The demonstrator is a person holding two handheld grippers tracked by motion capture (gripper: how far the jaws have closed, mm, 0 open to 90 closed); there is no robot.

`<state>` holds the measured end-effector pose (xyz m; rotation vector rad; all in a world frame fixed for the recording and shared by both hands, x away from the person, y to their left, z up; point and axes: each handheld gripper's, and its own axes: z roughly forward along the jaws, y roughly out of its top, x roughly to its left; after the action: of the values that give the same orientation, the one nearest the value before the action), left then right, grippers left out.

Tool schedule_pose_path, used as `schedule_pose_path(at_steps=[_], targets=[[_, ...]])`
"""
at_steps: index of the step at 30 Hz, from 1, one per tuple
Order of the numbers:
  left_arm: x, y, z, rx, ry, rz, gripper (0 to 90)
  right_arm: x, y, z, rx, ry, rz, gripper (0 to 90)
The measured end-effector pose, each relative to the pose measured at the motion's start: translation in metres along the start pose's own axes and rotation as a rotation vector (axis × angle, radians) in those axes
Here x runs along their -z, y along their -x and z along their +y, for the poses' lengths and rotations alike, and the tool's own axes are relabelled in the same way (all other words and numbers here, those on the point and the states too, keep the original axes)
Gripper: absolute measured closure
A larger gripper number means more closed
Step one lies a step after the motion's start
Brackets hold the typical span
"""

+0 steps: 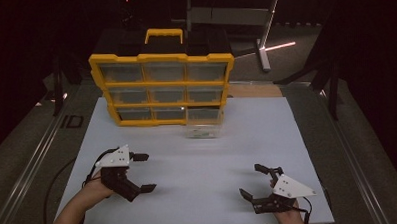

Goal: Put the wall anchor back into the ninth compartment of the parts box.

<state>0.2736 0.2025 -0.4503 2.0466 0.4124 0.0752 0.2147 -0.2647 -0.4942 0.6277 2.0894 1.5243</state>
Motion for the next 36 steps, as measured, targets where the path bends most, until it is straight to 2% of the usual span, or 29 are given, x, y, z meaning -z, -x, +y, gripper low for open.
schedule_pose_path(at_steps=[9,18,23,28,36], targets=[[0.004,0.008,-0.021,0.033,0.041,0.015,0.3,-0.001,-0.001,0.0,0.007,-0.007,0.0,9.7],[0.001,0.015,-0.041,0.056,0.049,0.022,0.3,-0.001,-0.001,-0.001,0.007,-0.009,0.0,9.7],[-0.001,0.015,-0.049,0.061,0.053,0.029,0.3,-0.001,-0.001,-0.001,0.009,-0.011,-0.001,9.7],[-0.001,0.012,-0.055,0.053,0.086,0.044,0.3,-0.001,-0.001,-0.001,0.007,-0.012,-0.003,9.7],[-0.008,0.009,-0.063,0.059,0.079,0.087,0.3,-0.001,-0.001,-0.001,0.004,-0.014,-0.004,9.7]])
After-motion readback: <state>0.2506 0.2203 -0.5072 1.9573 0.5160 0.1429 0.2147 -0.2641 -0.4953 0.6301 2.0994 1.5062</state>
